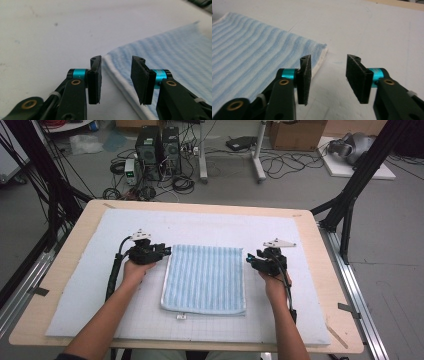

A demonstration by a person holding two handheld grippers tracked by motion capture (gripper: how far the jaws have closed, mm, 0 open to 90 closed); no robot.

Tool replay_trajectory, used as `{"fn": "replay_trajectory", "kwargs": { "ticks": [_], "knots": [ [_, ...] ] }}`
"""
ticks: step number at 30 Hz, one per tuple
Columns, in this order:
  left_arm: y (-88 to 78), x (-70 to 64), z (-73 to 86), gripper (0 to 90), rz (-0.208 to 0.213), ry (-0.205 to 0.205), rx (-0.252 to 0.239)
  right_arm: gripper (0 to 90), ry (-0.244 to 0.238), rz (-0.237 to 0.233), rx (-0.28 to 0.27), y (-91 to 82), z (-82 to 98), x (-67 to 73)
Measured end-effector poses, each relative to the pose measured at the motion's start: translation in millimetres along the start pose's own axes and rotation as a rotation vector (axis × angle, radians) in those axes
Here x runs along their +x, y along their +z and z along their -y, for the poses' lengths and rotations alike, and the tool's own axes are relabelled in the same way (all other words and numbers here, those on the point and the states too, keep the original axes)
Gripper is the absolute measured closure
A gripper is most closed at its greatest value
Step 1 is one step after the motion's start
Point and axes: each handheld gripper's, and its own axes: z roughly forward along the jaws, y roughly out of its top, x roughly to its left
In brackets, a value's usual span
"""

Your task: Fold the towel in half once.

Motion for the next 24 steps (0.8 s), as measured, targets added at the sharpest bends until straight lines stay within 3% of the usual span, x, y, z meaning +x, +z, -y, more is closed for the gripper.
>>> {"fn": "replay_trajectory", "kwargs": {
  "ticks": [3,5,8,11,17,21,24],
  "knots": [
    [-14.3,-3.9,0.8,55.3,0.037,-0.007,-0.045,40.1,0.016,-0.012,-0.009,-11.0,7.9,-2.1],
    [-20.6,-6.4,-1.4,47.6,0.044,-0.019,-0.072,33.8,0.012,0.008,-0.008,-17.5,12.6,-2.3],
    [-28.2,-10.5,-3.1,29.6,0.046,-0.056,-0.093,22.3,0.023,-0.010,-0.025,-26.6,17.5,-5.7],
    [-35.1,-15.3,0.6,15.6,0.024,-0.037,-0.092,15.3,0.017,-0.024,-0.064,-36.3,23.3,-9.8],
    [-43.0,-18.6,-1.2,16.2,0.028,0.011,-0.143,11.9,-0.023,-0.030,-0.096,-44.6,29.5,-14.9],
    [-42.8,-17.1,-0.2,16.3,0.025,0.007,-0.141,11.9,-0.073,0.012,-0.128,-47.3,25.0,-11.9],
    [-43.2,-15.4,1.2,16.5,0.021,0.002,-0.134,11.8,-0.074,0.002,-0.133,-46.9,24.7,-12.1]
  ]
}}
